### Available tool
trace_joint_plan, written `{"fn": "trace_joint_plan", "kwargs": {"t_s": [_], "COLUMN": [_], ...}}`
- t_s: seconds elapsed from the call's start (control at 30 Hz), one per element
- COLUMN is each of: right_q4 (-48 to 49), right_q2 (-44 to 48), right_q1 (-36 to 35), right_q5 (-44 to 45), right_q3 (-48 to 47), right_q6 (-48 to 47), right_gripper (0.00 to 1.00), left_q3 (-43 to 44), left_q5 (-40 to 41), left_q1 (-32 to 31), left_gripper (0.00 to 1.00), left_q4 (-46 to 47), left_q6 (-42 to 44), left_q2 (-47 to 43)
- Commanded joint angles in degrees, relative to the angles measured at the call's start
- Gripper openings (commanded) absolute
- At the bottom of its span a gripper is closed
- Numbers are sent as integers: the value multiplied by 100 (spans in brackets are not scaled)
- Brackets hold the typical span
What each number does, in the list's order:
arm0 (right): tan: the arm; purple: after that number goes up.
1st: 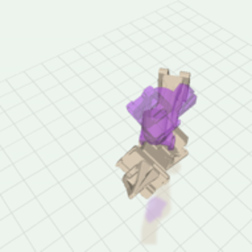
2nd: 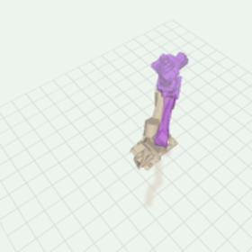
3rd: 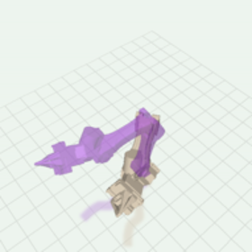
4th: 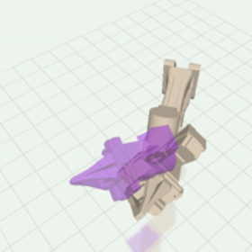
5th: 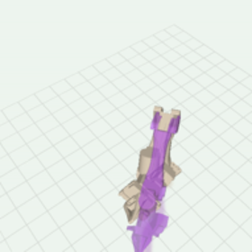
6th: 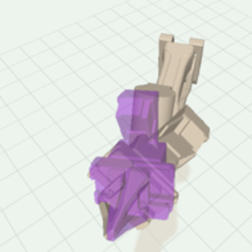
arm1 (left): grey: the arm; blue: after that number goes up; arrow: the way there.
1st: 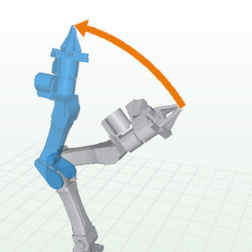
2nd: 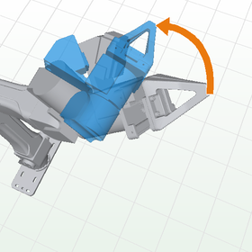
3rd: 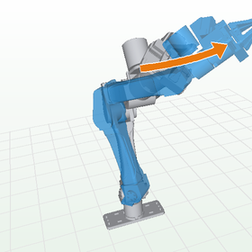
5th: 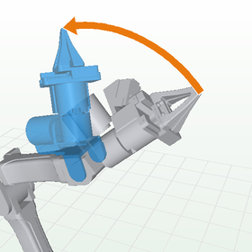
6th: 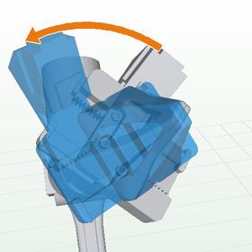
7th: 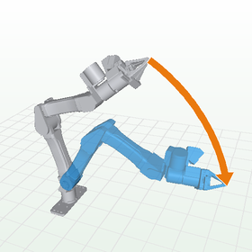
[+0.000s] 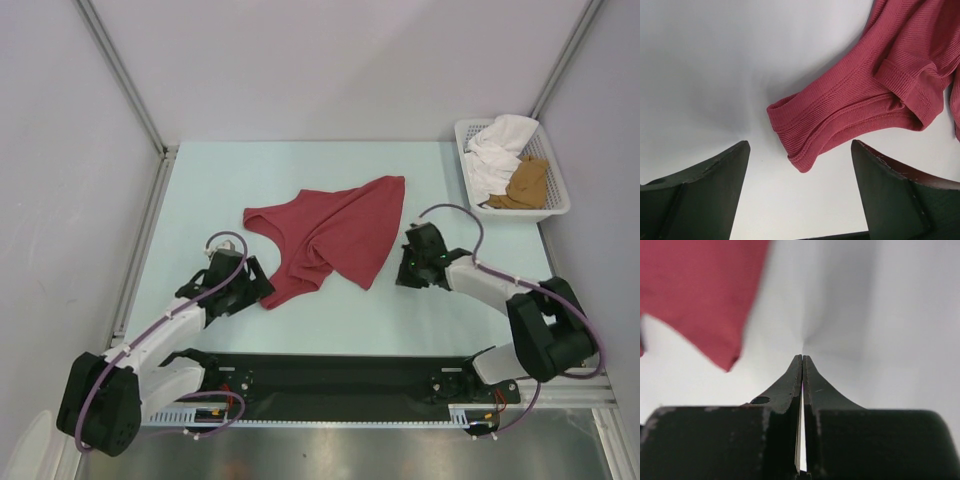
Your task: Fold and stack the tank tops
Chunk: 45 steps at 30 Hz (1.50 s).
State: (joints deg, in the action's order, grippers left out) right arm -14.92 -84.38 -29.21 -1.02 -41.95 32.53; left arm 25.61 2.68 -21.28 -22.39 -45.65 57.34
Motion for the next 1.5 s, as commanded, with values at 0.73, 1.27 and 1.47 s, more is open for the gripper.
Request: {"fn": "trace_joint_plan", "kwargs": {"t_s": [0.73,1.27,1.47], "right_q4": [384,534,657], "right_q2": [80,-694,-905], "right_q1": [-392,-1139,-1535], "right_q5": [-162,-39,93], "right_q3": [-93,-604,-656], "right_q6": [183,446,701], "right_gripper": [54,55,54], "left_q3": [-91,129,15], "left_q5": [58,-531,-584], "left_q1": [369,1724,1723], "left_gripper": [0,0,0], "left_q4": [868,1211,1378], "left_q6": [275,504,495], "left_q2": [612,708,761]}}
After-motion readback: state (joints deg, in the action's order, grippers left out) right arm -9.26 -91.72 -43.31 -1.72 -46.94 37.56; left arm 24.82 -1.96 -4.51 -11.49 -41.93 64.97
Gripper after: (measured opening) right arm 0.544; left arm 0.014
